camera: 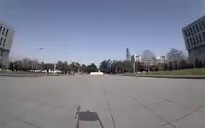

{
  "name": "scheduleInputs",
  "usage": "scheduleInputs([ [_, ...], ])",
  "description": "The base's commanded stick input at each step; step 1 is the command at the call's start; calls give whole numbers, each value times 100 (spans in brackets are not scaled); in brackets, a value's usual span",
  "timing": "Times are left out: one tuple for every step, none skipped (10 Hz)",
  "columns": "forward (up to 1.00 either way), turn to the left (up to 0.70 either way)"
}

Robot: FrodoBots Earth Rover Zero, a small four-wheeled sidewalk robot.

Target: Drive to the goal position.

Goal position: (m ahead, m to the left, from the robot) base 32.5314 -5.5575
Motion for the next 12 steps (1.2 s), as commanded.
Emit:
scheduleInputs([
  [0, 0],
  [0, 0],
  [0, 0],
  [10, 0],
  [87, 3],
  [100, 3],
  [100, 3],
  [100, -6],
  [100, -29],
  [100, 3],
  [100, 3],
  [100, 3],
])
